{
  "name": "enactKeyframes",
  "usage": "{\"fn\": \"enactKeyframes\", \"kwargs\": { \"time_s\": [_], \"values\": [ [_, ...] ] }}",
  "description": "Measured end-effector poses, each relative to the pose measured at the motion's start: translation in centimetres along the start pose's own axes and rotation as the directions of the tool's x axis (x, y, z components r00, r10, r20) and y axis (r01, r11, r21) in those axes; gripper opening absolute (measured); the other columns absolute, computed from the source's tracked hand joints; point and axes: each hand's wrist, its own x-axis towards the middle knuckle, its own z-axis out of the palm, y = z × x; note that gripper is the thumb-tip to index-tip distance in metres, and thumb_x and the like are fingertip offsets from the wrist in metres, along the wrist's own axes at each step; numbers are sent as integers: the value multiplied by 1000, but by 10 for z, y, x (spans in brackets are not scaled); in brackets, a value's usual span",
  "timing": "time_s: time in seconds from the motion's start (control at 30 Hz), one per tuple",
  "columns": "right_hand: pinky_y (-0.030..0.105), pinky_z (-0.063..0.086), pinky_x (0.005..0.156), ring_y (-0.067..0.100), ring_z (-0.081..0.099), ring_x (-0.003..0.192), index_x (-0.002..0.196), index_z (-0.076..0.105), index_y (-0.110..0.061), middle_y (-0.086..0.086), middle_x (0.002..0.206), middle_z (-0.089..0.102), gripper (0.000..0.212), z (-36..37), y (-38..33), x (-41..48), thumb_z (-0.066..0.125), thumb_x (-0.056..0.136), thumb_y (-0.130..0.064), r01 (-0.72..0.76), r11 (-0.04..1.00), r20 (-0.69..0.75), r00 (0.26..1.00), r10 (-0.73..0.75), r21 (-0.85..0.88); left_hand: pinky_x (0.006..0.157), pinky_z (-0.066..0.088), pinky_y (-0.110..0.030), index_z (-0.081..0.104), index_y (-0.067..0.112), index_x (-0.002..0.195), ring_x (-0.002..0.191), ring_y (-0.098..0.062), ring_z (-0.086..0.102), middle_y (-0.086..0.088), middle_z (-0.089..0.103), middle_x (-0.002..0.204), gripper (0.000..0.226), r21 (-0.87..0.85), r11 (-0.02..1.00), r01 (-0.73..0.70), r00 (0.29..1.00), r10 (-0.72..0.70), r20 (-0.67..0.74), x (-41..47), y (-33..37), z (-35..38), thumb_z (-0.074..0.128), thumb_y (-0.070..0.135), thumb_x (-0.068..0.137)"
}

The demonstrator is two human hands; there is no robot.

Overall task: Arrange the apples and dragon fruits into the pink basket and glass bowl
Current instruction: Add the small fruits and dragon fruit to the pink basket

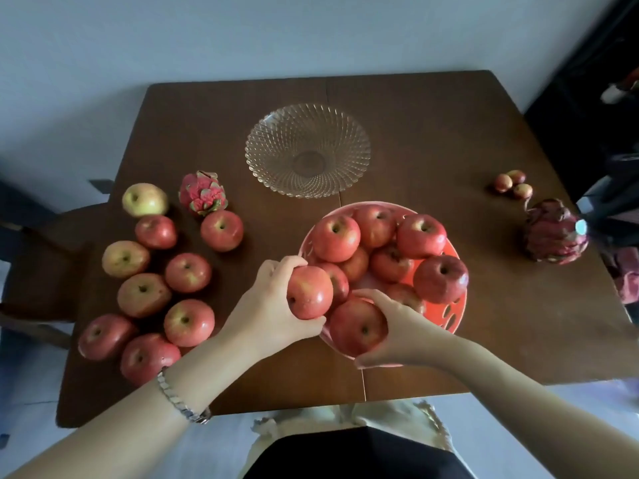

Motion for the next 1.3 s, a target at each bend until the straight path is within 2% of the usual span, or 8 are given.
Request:
{"fn": "enactKeyframes", "kwargs": {
  "time_s": [0.2,0.3,0.53,0.63,0.73,0.97,1.23,1.3],
  "values": [
    [21,44,89,8,53,104,127,44,-37,-9,118,51,66,-6,15,2,78,71,-32,-60,947,71,997,40,317,82,41,-25,41,34,123,97,-14,52,6,41,115,76,-62,997,48,997,-51,-53,-7,11,9,83,32,60],
    [17,48,75,3,55,93,122,51,-34,-5,118,54,51,-5,17,4,73,77,-27,-68,879,77,996,36,473,81,41,-24,41,34,123,96,-14,52,6,41,115,75,-67,996,60,996,-64,-57,-12,15,13,83,32,61],
    [26,46,86,15,54,103,120,44,-36,-5,115,54,60,-31,25,-17,74,69,-29,52,999,-30,998,-52,-3,87,46,-29,42,36,122,100,-17,54,4,43,114,75,-59,995,77,996,-79,-30,-15,23,22,83,33,59],
    [27,46,86,18,52,105,130,39,-38,-3,120,42,69,-46,28,-28,72,69,-40,106,934,3,994,-112,-342,88,44,-28,40,36,123,103,-17,53,5,42,116,73,-15,997,71,997,-70,36,-13,31,28,81,34,62],
    [32,51,81,23,57,97,131,40,-35,0,121,38,67,-46,28,-26,67,70,-45,162,835,81,987,-141,-526,89,48,-34,39,36,124,106,-19,55,8,41,121,73,109,994,6,995,-17,101,-10,39,36,79,39,63],
    [32,40,65,31,61,96,127,36,-17,9,115,56,49,-43,11,-20,53,84,-32,132,644,84,991,-104,-754,69,40,-29,30,31,135,102,-27,57,-1,38,127,77,515,835,-194,964,63,260,-3,50,58,68,42,69],
    [29,36,58,20,46,75,116,51,-17,0,113,54,40,-57,10,-14,53,82,-38,217,566,140,974,-177,-796,86,48,-34,34,33,128,110,-21,53,7,46,125,79,318,920,-229,901,77,426,13,48,58,77,45,63],
    [30,39,66,23,48,83,112,53,-18,0,110,57,43,-59,11,-12,54,78,-45,238,583,134,967,-216,-777,87,49,-34,35,32,127,109,-19,53,8,46,124,78,275,937,-213,902,80,425,12,47,59,78,45,63]
  ]
}}
